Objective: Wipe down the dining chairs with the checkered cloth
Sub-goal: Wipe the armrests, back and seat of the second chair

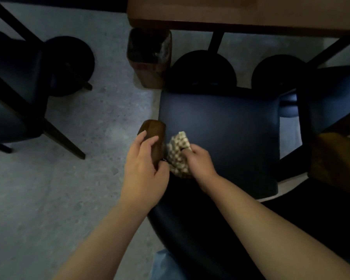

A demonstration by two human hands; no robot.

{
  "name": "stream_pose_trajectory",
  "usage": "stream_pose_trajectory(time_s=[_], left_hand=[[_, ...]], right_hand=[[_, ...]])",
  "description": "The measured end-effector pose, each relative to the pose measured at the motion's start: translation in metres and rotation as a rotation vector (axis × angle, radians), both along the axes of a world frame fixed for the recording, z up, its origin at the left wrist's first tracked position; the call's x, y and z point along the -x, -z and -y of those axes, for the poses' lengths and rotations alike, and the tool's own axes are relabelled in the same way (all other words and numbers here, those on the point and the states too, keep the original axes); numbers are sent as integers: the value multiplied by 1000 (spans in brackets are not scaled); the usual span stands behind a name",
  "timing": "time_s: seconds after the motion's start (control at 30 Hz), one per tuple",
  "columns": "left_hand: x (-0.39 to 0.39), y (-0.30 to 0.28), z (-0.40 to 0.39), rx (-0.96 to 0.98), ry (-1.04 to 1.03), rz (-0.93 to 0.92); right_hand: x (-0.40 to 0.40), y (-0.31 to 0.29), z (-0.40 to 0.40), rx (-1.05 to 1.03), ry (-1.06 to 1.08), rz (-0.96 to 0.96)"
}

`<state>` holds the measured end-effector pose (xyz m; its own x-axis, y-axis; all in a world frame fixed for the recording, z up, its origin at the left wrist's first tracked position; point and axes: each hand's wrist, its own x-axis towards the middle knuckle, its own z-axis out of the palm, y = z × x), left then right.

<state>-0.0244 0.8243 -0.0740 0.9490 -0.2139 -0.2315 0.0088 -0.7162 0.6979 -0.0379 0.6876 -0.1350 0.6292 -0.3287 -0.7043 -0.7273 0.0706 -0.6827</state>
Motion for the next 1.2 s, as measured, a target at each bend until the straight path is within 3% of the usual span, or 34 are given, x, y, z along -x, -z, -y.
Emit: stream_pose_trajectory(time_s=[0.1, 0.17, 0.23, 0.3, 0.37, 0.43, 0.53, 0.63, 0.73, 0.83, 1.03, 1.07, 1.13, 1.2], left_hand=[[-28, -3, 20, -74, 120, 161], [-43, -7, 40, -23, 172, 163], [-54, -8, 65, 96, 155, 16], [-62, -7, 89, 303, 55, -302], [-68, -3, 109, 550, -44, -557], [-71, 7, 126, 675, -89, -622], [-70, 22, 146, 663, -138, -562], [-66, 33, 156, 638, -248, -601], [-67, 39, 159, 704, -373, -755], [-69, 40, 161, 764, -418, -887], [-64, 48, 165, 629, -470, -865], [-64, 50, 164, 530, -456, -803], [-63, 49, 160, 374, -391, -640], [-67, 41, 154, 447, -308, -509]], right_hand=[[-13, -15, 29, -352, 240, 102], [-19, -31, 54, -431, 263, 193], [-23, -46, 81, -477, 258, 277], [-24, -58, 107, -502, 245, 335], [-24, -63, 132, -443, 211, 371], [-23, -59, 150, -310, 158, 374], [-17, -46, 169, -77, 143, 350], [-2, -37, 180, -97, 96, 434], [11, -33, 185, -33, -191, 532], [12, -29, 177, 278, -385, 502], [2, -28, 162, 543, -22, 482], [1, -30, 161, 490, 58, 501], [-3, -38, 158, 185, 278, 542], [-7, -49, 155, -145, 442, 558]])
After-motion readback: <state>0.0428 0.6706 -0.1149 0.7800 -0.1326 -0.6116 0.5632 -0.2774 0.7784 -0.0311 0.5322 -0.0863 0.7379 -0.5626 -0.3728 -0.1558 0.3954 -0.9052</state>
